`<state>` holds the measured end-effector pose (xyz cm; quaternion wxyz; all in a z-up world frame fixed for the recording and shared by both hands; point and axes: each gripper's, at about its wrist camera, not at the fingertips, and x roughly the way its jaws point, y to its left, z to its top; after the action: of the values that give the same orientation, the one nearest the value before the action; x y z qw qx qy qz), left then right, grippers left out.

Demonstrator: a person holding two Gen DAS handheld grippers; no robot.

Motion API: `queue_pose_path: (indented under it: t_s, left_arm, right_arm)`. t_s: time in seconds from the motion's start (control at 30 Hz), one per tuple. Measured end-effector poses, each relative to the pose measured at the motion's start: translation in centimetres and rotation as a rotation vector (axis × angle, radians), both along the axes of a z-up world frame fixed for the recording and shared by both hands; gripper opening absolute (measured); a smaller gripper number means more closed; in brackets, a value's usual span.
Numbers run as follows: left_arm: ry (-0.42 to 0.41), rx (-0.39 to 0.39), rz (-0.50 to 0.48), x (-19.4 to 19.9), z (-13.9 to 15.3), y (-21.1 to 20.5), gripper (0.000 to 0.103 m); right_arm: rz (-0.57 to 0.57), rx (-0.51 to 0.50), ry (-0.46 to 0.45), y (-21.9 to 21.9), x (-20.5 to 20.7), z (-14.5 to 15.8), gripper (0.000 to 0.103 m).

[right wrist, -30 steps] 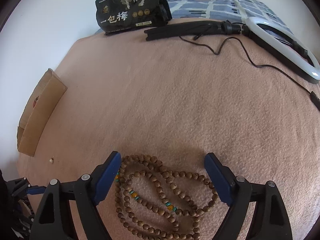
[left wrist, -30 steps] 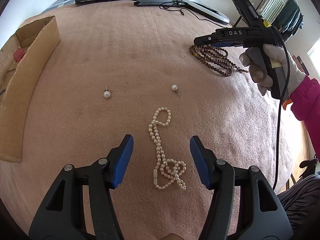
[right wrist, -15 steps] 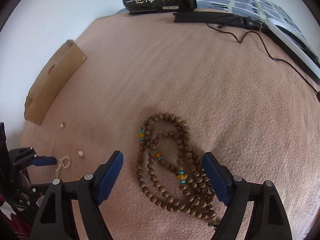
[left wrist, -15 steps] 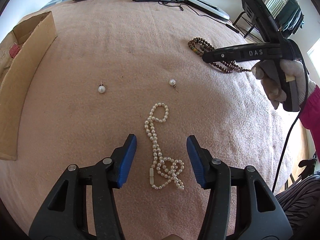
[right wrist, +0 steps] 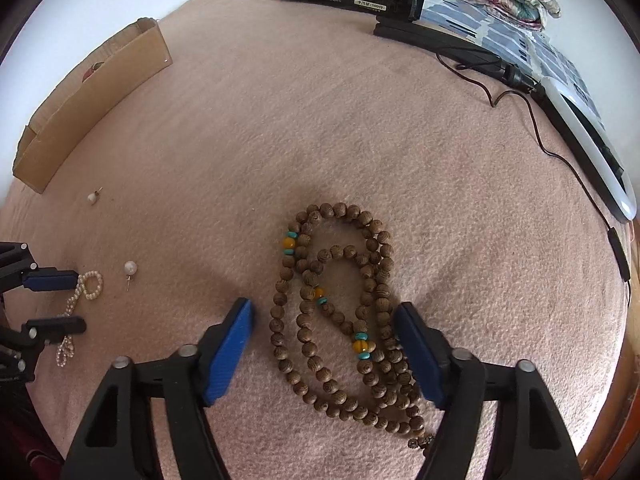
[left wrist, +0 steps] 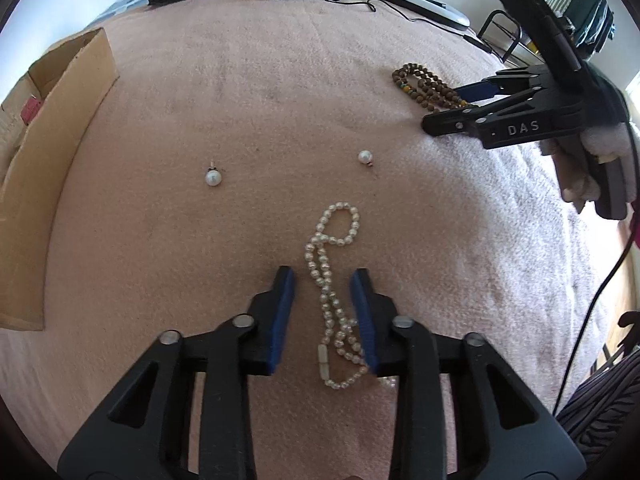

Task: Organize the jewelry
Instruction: 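Close left tool on pearl necklace while right tool closes on prayer beads, then lift pearl necklace with left tool while right tool carries prayer beads to box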

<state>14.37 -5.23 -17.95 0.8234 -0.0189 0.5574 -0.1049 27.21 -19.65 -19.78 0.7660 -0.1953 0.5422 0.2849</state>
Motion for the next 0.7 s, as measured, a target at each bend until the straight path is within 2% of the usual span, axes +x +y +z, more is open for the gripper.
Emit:
queue_pose_path:
  t_s: [0.03, 0.07, 0.1, 0.13, 0.2, 0.27, 0.4, 0.7]
  left_arm:
    - [-0.002, 0.001, 0.006, 0.0, 0.0, 0.2, 0.017]
    - [-0.002, 0.0, 0.01, 0.0, 0.0, 0.4, 0.012]
    - [-0.001, -0.005, 0.018, 0.1, -0.1, 0.6, 0.009]
    - [0.0, -0.011, 0.023, 0.0, -0.1, 0.8, 0.006]
    - [0.002, -0.026, 0.037, 0.0, 0.0, 1.2, 0.002]
    - [-0.003, -0.032, 0.04, -0.1, 0.2, 1.3, 0.002]
    - [-0.029, -0.04, 0.039, -1.0, 1.3, 1.6, 0.002]
    - [-0.105, -0.059, 0.051, -2.4, 4.3, 2.6, 0.002]
  right_arm:
    - [0.001, 0.001, 0.001, -0.1, -0.1, 0.2, 0.063]
    - [0.002, 0.003, 0.0, -0.1, -0.1, 0.3, 0.056]
    - [0.002, 0.005, -0.002, -0.2, -0.8, 0.4, 0.046]
    - [0.002, 0.006, -0.006, -0.4, -0.9, 0.5, 0.041]
    - [-0.002, -0.005, -0.021, -0.3, -1.3, 0.6, 0.027]
    - [-0.007, -0.023, -0.039, -0.1, -1.8, 0.7, 0.019]
    - [-0.028, -0.043, -0.065, -0.1, -2.7, 1.0, 0.011]
    - [-0.115, 0.01, -0.097, -1.5, -4.2, 3.5, 0.011]
